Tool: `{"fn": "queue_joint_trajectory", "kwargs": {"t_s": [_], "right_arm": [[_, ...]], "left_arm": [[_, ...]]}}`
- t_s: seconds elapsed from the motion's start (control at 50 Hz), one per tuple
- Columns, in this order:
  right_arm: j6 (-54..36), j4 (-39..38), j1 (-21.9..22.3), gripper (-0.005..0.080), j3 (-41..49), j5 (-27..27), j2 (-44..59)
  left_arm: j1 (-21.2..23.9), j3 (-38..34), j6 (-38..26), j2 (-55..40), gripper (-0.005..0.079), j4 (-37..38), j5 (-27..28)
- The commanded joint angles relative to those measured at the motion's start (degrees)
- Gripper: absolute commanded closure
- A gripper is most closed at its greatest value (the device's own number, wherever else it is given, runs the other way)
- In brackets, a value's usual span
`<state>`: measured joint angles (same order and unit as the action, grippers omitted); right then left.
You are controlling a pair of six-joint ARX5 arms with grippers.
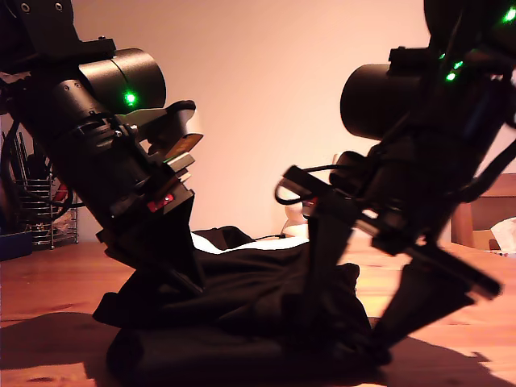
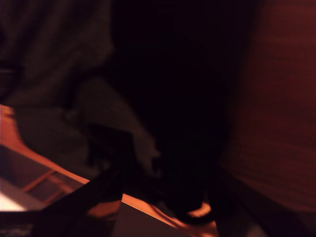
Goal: Fold the shorts in front of you. After folding it, place it to the right side.
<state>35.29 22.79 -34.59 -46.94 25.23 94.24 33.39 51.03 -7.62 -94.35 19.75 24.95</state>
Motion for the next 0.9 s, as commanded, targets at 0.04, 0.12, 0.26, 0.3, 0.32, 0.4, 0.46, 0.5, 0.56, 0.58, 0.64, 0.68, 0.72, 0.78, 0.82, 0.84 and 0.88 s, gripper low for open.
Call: {"fn": "queue_joint_trajectory", "kwargs": {"t_s": [0.04, 0.12, 0.26, 0.3, 0.32, 0.4, 0.46, 0.5, 0.56, 0.58, 0.64, 0.68, 0.72, 0.78, 0.82, 0.84, 0.88], "right_arm": [[0.9, -2.6, -0.1, 0.0312, 0.8, -0.2, 3.0], [0.9, -3.0, -0.1, 0.0398, 0.8, -0.3, 3.0], [1.0, -3.3, -0.2, 0.0726, 0.7, -1.9, 3.0], [1.0, -3.4, -0.2, 0.0763, 0.8, -2.5, 3.0], [1.1, -3.3, -0.2, 0.0761, 0.7, -2.6, 3.0], [0.9, -3.0, -0.2, 0.0764, 0.8, -2.6, 3.0], [0.4, -2.2, -0.2, 0.0764, 0.7, -2.1, 3.0], [-0.1, -0.9, -0.2, 0.0764, 0.7, -1.3, 3.0], [-2.0, 1.5, -0.2, 0.0764, 0.7, -0.9, 3.0], [-2.4, 2.1, -0.3, 0.0764, 0.7, -0.7, 3.0], [-3.3, 4.2, -0.3, 0.0764, 0.7, -0.2, 3.0], [-4.0, 5.2, -0.3, 0.0764, 0.7, 0.3, 2.9], [-4.2, 6.4, -0.3, 0.0764, 0.7, 0.9, 2.6], [-5.4, 7.8, -0.3, 0.0764, 0.7, 1.9, 1.7], [-5.5, 9.0, -0.3, 0.0764, 0.7, 2.0, 0.9], [-5.6, 9.6, -0.3, 0.0764, 0.7, 2.3, 0.4], [-5.8, 10.5, -0.3, 0.0764, 0.7, 3.5, -0.6]], "left_arm": [[0.2, -0.9, 0.3, 0.9, 0.0764, 0.1, 0.1], [0.2, -0.9, 0.3, 0.9, 0.0764, 0.2, 0.0], [0.2, -0.9, 0.3, 0.9, 0.0764, -0.2, 0.0], [0.2, -0.9, 0.3, 0.9, 0.0764, -0.4, 0.0], [0.2, -0.9, 0.3, 0.9, 0.0764, -0.5, 0.0], [0.1, -0.9, 0.3, 1.0, 0.0764, -1.4, 0.0], [0.1, -0.7, 0.3, 1.1, 0.0764, -1.8, 0.0], [0.1, -0.4, 0.3, 1.4, 0.0764, -1.8, 0.1], [0.1, -0.1, 0.3, 2.1, 0.0764, -1.8, 0.2], [0.1, 0.0, 0.3, 2.4, 0.0764, -1.8, 0.3], [0.1, 0.3, 0.3, 3.4, 0.0764, -1.7, 0.3], [0.1, 0.4, 0.3, 4.0, 0.0764, -1.7, 0.3], [0.1, 0.6, 0.3, 4.8, 0.0764, -1.7, 0.3], [0.1, 0.7, 0.3, 5.9, 0.0764, -1.8, 0.2], [0.1, 0.7, 0.3, 6.4, 0.0764, -1.8, 0.1], [0.1, 0.7, 0.2, 6.5, 0.0764, -1.9, 0.0], [0.1, 0.7, 0.2, 6.6, 0.0764, -2.2, 0.0]]}}
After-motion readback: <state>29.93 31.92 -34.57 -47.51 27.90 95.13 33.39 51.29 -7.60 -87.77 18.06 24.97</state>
